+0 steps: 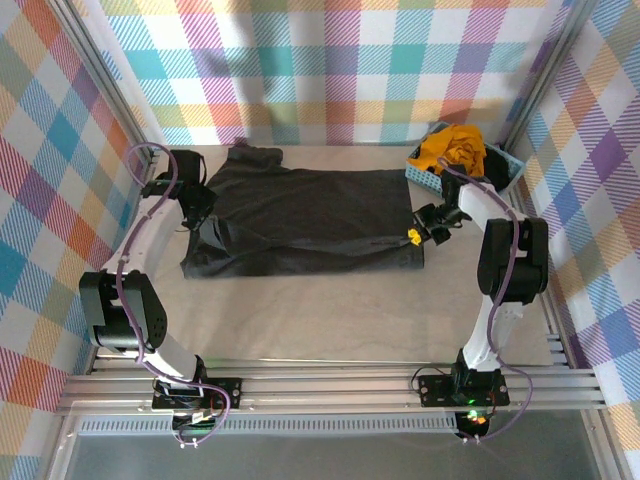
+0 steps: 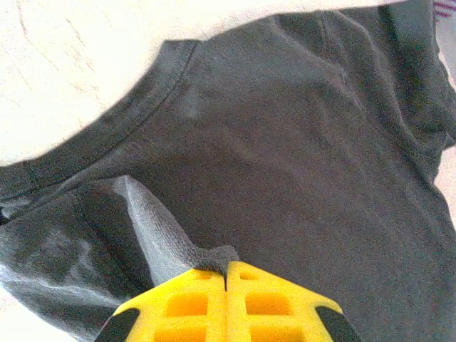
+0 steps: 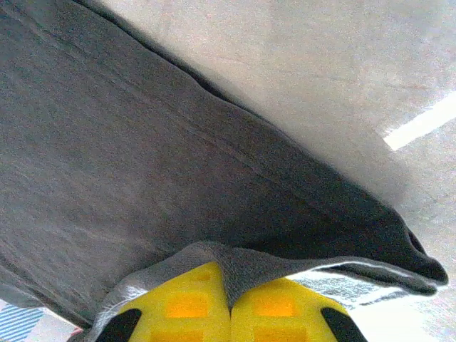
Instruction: Fold and stack the t-shirts
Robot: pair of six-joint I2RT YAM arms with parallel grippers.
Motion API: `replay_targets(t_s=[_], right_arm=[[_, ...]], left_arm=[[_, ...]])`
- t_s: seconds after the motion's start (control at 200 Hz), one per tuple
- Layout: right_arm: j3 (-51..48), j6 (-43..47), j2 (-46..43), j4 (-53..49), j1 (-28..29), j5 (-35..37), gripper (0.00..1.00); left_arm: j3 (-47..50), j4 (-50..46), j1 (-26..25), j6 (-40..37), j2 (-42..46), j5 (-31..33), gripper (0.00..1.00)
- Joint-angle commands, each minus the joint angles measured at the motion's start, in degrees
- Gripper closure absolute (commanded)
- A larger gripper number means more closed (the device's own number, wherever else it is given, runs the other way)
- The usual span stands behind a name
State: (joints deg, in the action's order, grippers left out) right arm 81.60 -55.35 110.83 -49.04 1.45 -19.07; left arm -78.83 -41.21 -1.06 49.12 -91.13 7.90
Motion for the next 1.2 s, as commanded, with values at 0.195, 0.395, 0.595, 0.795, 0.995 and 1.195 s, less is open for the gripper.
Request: replay_targets(t_s=[0.195, 0.395, 0.595, 0.795, 0.995, 1.195], right_arm=[[4.32, 2.32, 4.95, -1.87, -0.15, 0.40, 1.00], [10.20, 8.19, 8.58, -1.64, -0.14, -2.28, 0.93], [14.02, 14.82, 5.29, -7.49, -1.13, 0.56, 0.64], [-0.89, 15.57, -5.97, -3.35, -2.33, 1.23, 0.39], [-17.75, 12.26, -14.91, 6.00, -2.37, -0.24, 0.45], [-22.69, 7.72, -12.99, 12.01, -2.87, -4.39, 0.50]], left_arm=[[-1.20, 1.91, 1.85, -1.83, -2.09, 0.84, 1.00], [-4.19, 2.30, 3.00, -3.23, -7.16, -1.71, 1.00], [-8.95, -3.96, 6.42, -5.56, -10.58, -3.35, 0.44], [5.56, -6.10, 10.63, -2.37, -1.44, -1.71, 0.43], [20.08, 1.92, 13.21, 0.90, 1.37, -8.55, 0.42], [24.93, 7.30, 15.85, 1.23, 0.78, -11.54, 0.42]])
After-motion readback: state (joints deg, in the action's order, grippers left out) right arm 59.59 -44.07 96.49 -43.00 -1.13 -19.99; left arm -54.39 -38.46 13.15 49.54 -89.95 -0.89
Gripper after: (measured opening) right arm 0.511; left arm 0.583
